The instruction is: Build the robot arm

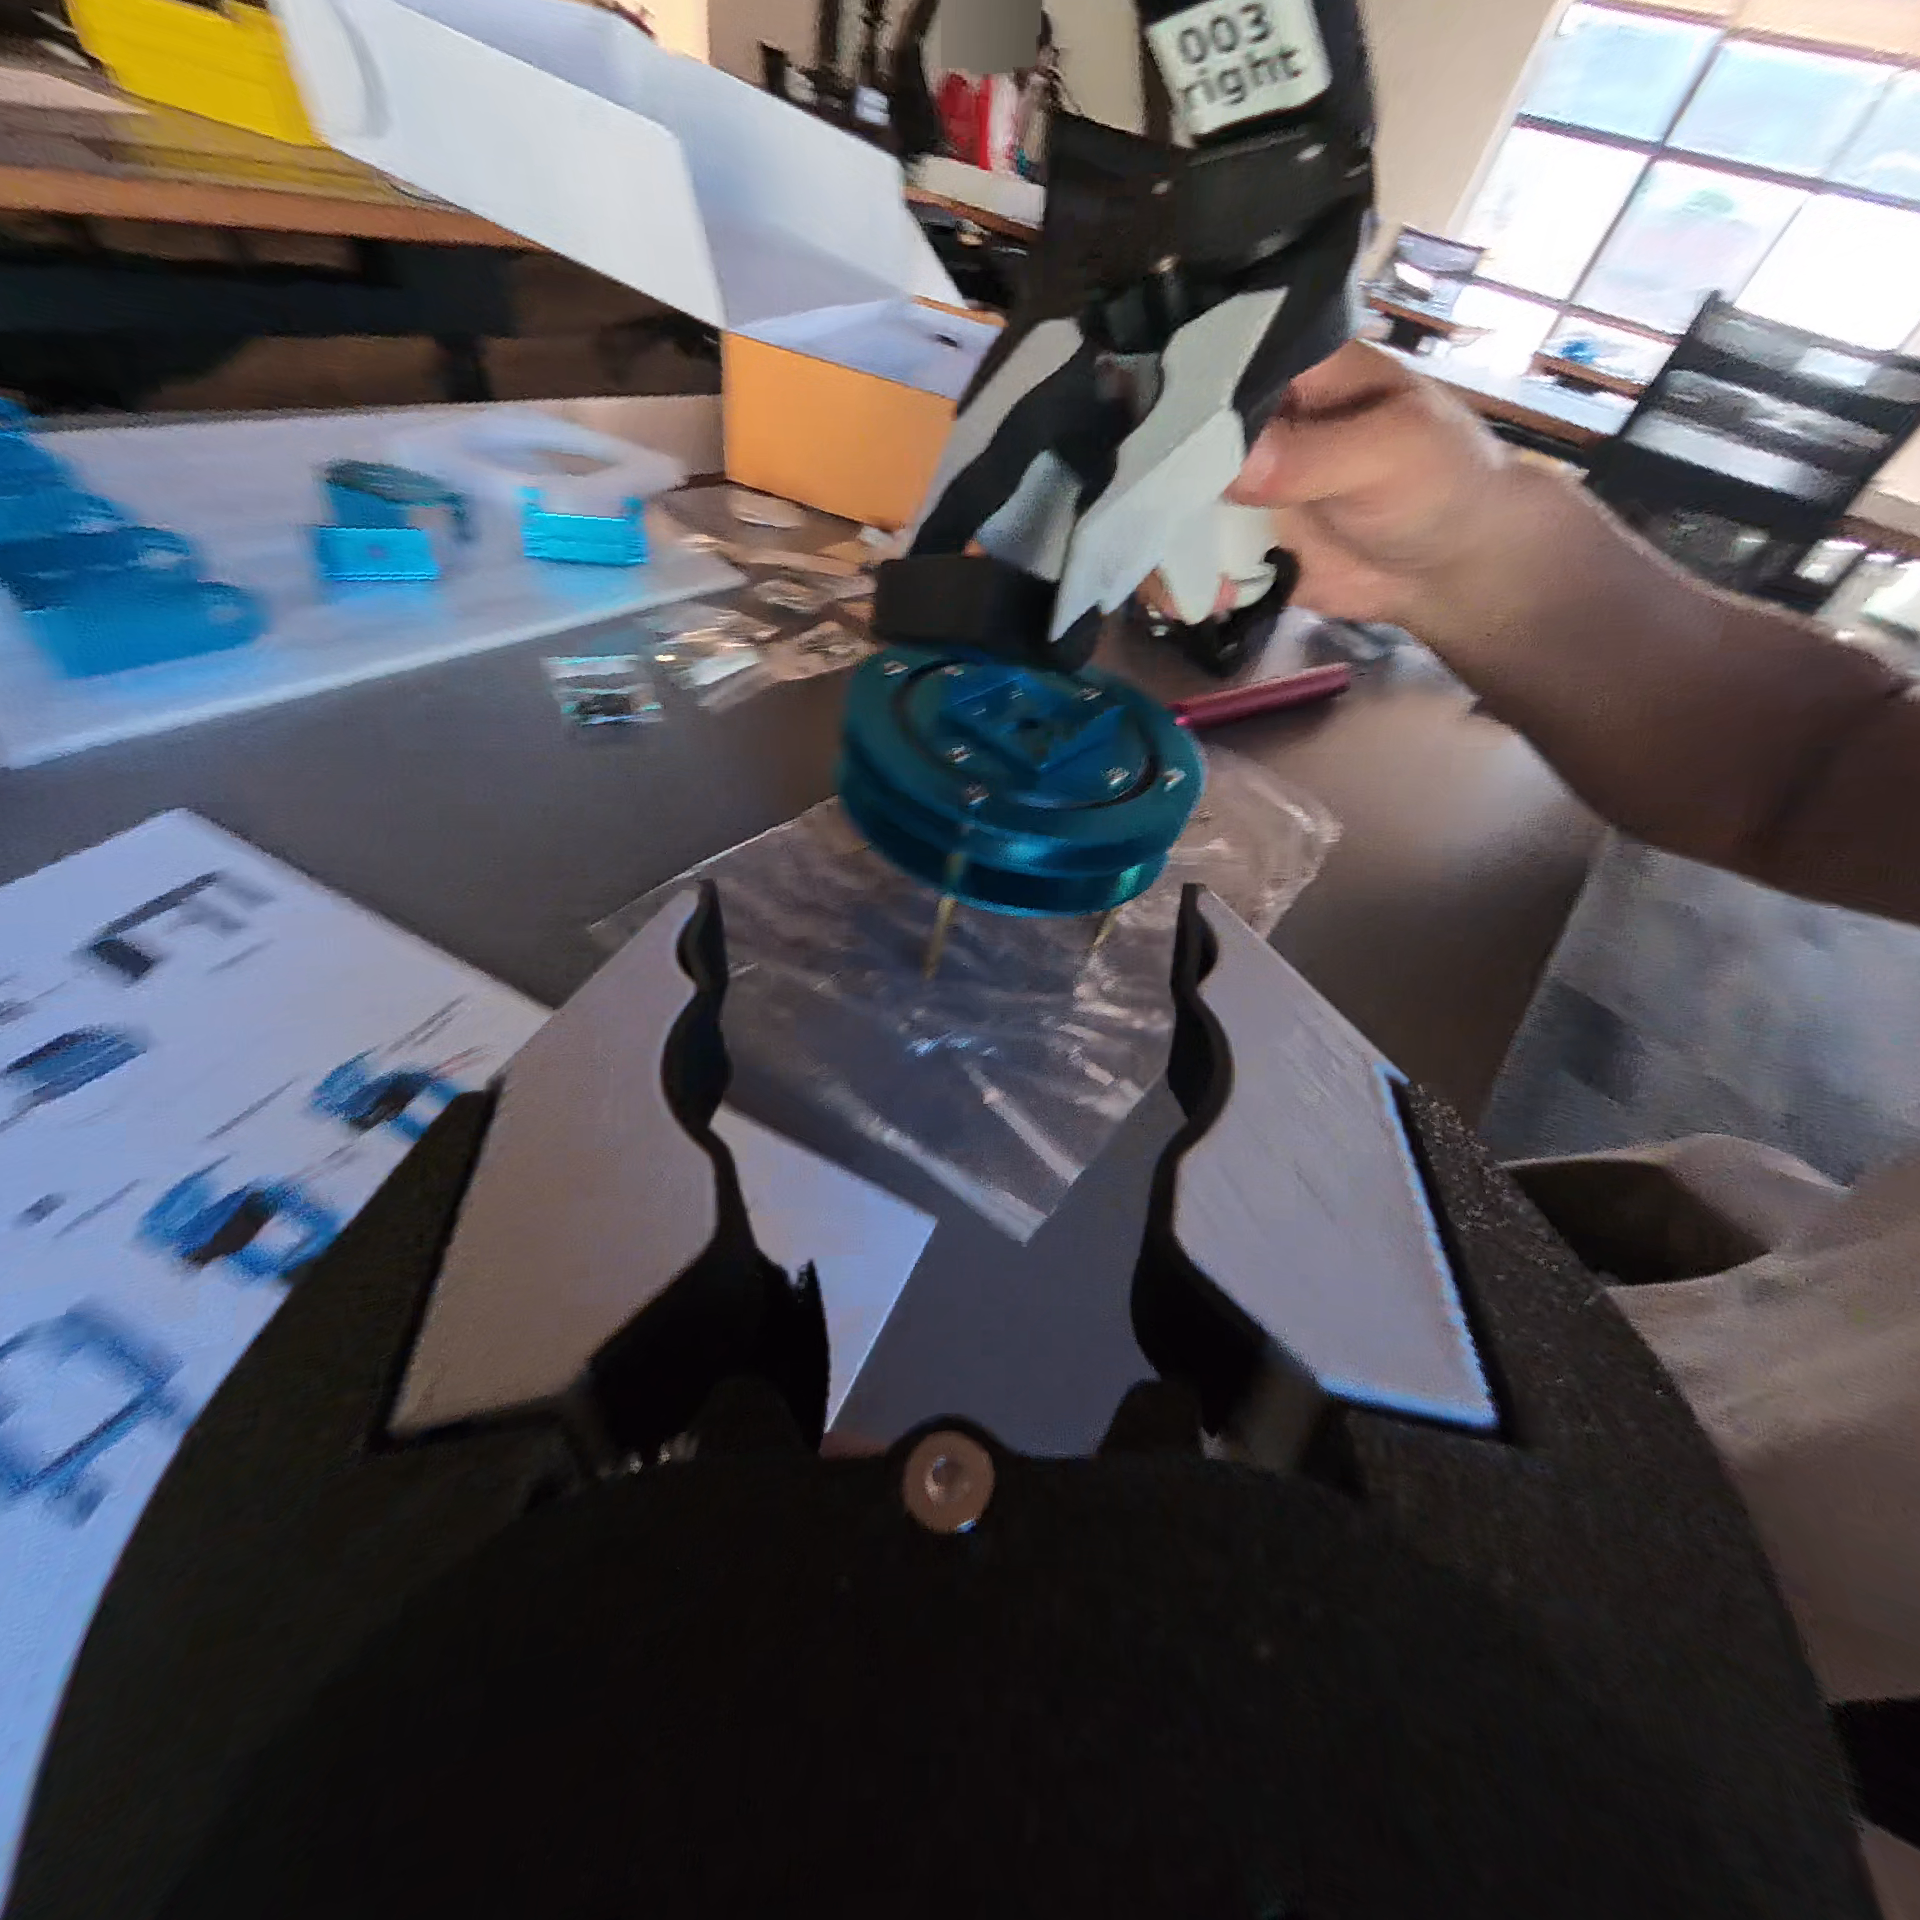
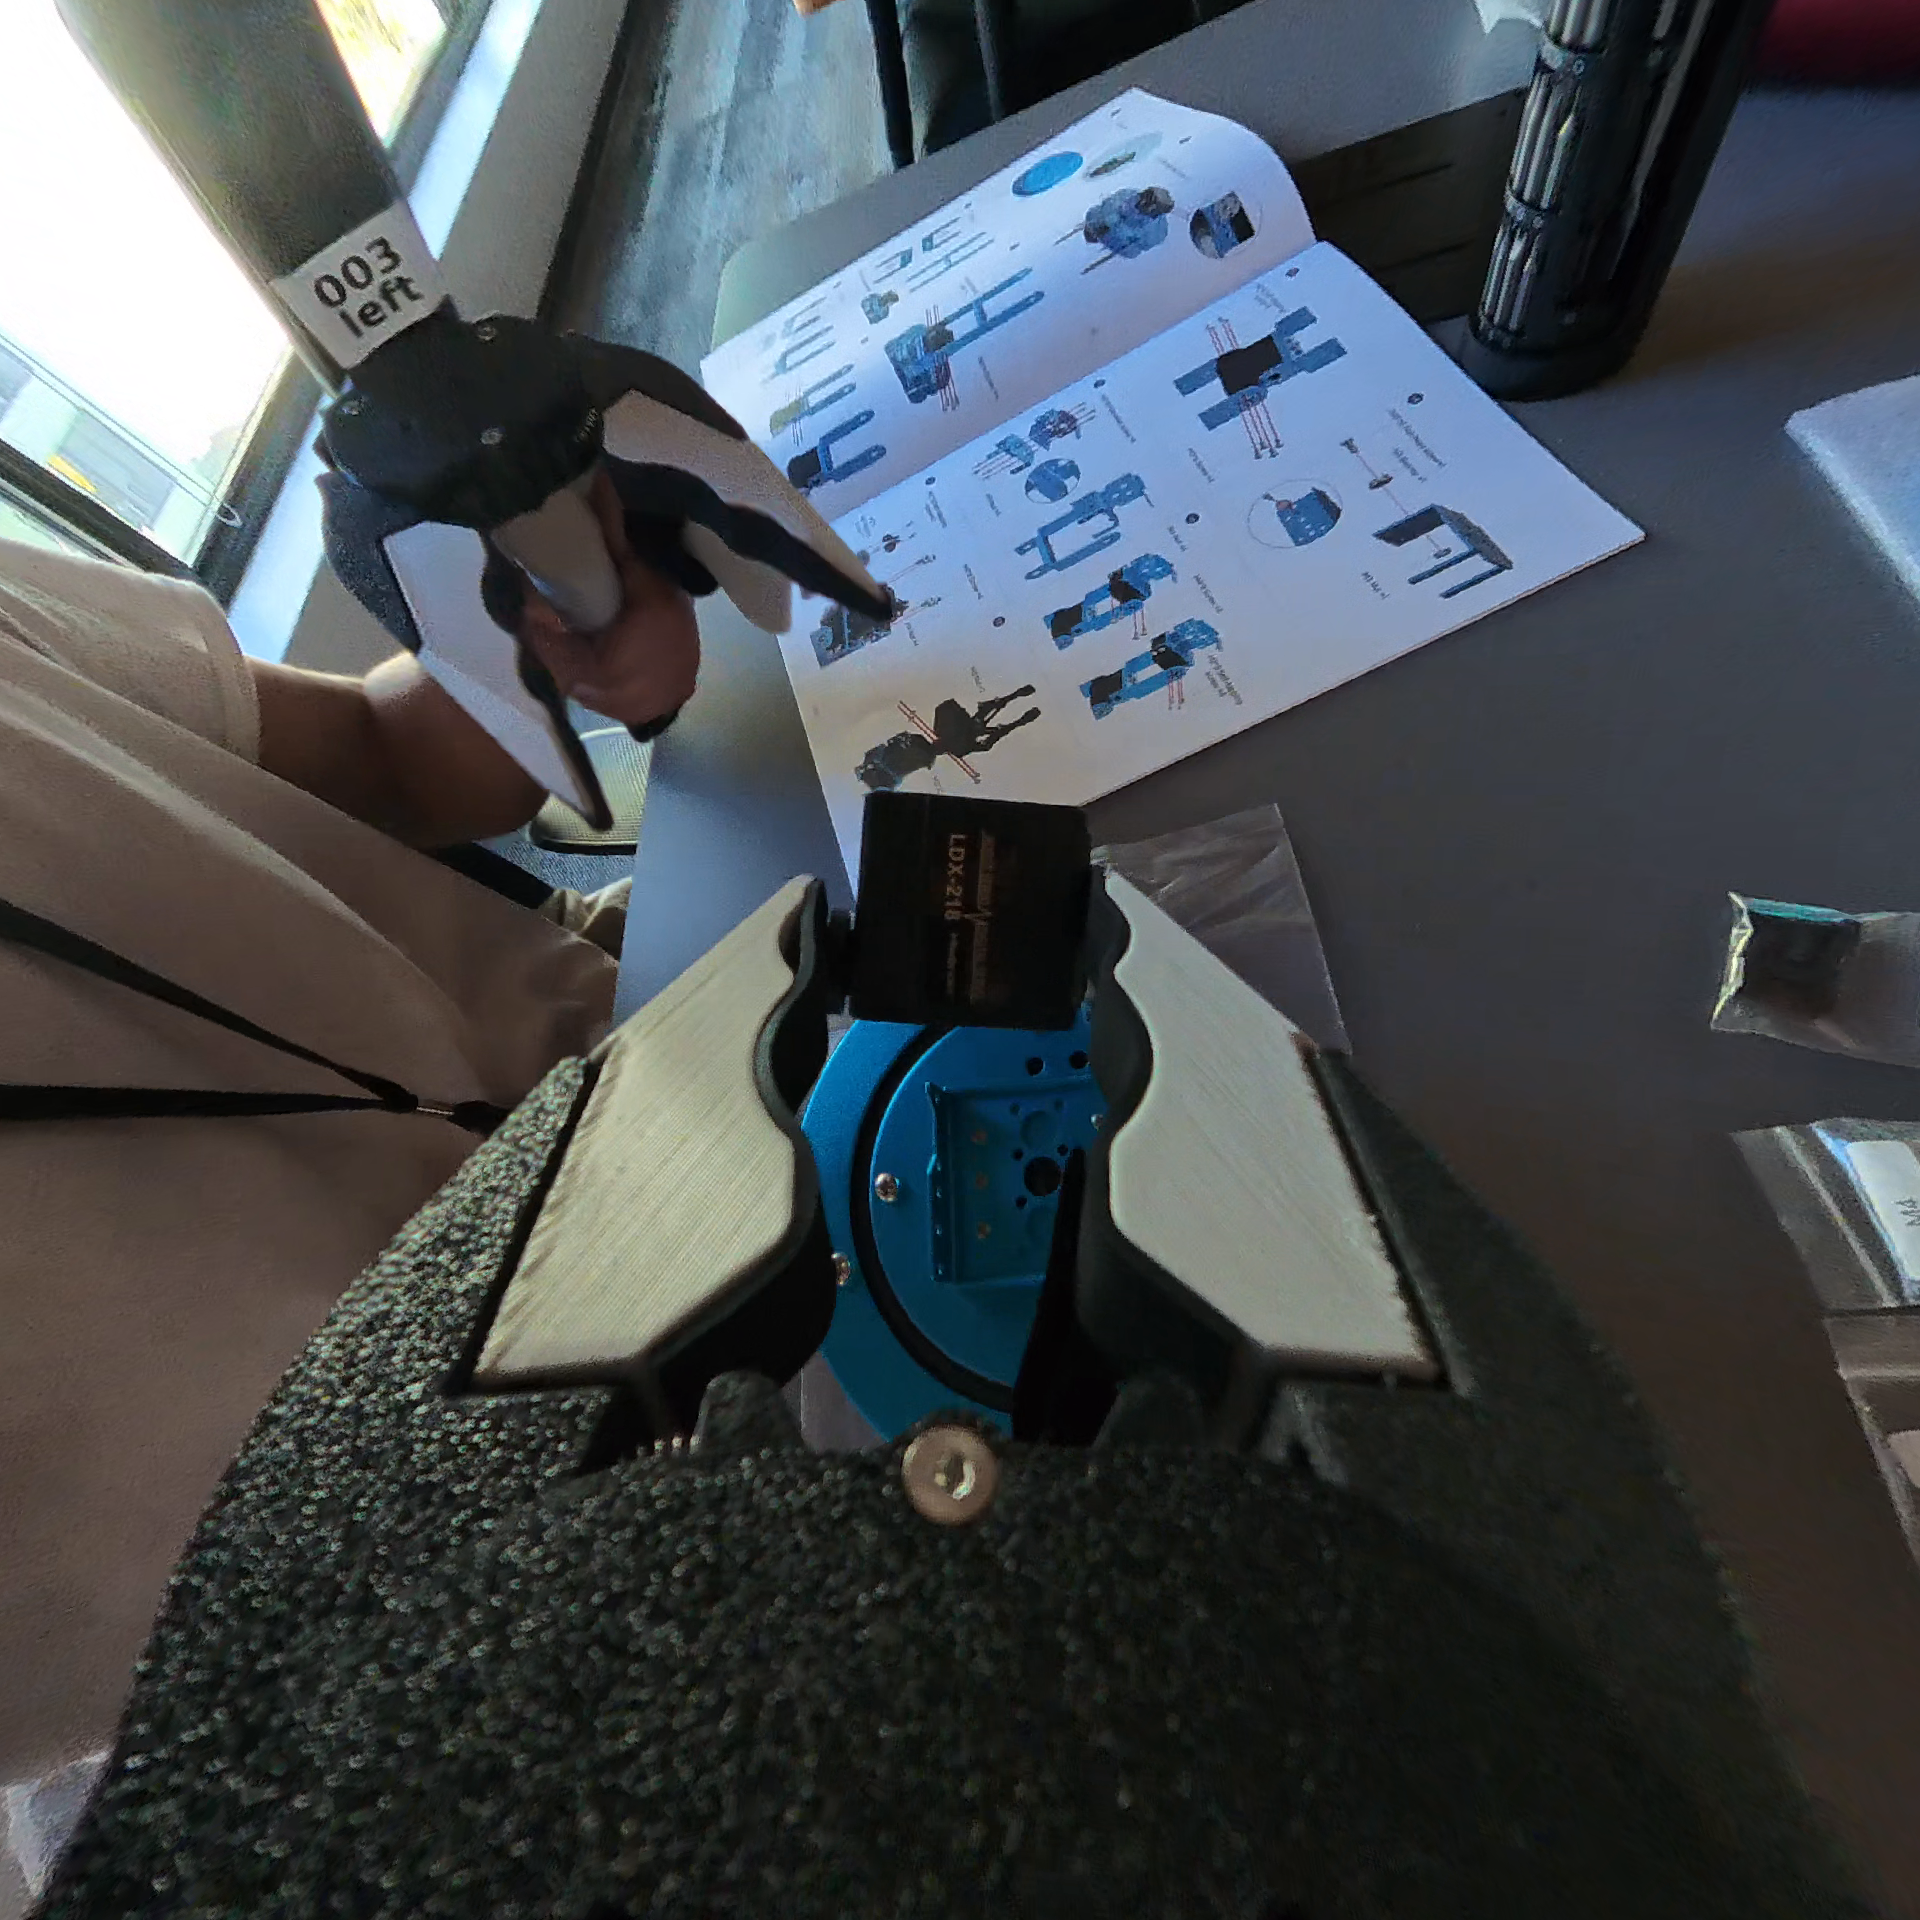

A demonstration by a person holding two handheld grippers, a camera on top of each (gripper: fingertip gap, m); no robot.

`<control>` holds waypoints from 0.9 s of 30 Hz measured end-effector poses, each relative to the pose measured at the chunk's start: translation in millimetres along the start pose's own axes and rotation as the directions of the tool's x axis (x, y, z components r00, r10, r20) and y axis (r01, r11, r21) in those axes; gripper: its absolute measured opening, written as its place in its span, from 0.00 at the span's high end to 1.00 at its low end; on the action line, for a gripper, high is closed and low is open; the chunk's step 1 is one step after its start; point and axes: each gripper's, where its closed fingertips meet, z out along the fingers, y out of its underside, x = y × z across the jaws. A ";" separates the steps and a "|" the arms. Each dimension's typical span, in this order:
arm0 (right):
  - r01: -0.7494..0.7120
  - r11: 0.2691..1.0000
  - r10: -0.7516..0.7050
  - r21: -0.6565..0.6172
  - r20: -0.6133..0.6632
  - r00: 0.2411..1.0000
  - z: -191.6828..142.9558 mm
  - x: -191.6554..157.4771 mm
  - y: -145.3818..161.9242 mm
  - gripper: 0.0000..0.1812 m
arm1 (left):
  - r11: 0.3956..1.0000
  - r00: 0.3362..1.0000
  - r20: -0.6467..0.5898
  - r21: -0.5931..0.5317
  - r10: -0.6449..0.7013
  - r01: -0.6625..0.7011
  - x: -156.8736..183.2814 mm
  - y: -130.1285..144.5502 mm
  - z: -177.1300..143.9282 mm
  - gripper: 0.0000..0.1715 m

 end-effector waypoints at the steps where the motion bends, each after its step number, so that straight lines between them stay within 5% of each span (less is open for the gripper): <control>1: -0.009 1.000 0.009 0.024 0.008 1.000 -2.0 0.9 -0.3 0.73 | 1.000 0.999 -0.038 -0.016 -0.006 0.005 6.4 -4.7 10.0 0.50; 7: -0.143 0.972 0.108 0.186 0.184 0.977 -14.6 -12.7 -11.7 0.74 | 0.999 0.984 -0.174 -0.041 0.025 -0.033 23.6 -27.1 59.3 0.55; 11: -0.180 0.953 0.118 0.244 0.249 0.961 -21.4 -18.3 -15.2 0.74 | 0.989 0.931 -0.338 0.003 -0.140 0.150 28.5 -40.5 67.4 0.76; 18: -0.180 0.934 0.103 0.309 0.250 0.963 -32.0 -18.4 -11.5 0.74 | 0.941 0.835 -0.461 -0.002 -0.301 0.338 31.2 -59.7 75.3 0.94; 27: -0.072 0.974 0.046 0.215 0.123 0.991 -34.0 -6.9 13.7 0.74 | 0.983 0.877 -0.444 -0.117 -0.182 0.145 36.6 -45.7 94.4 0.96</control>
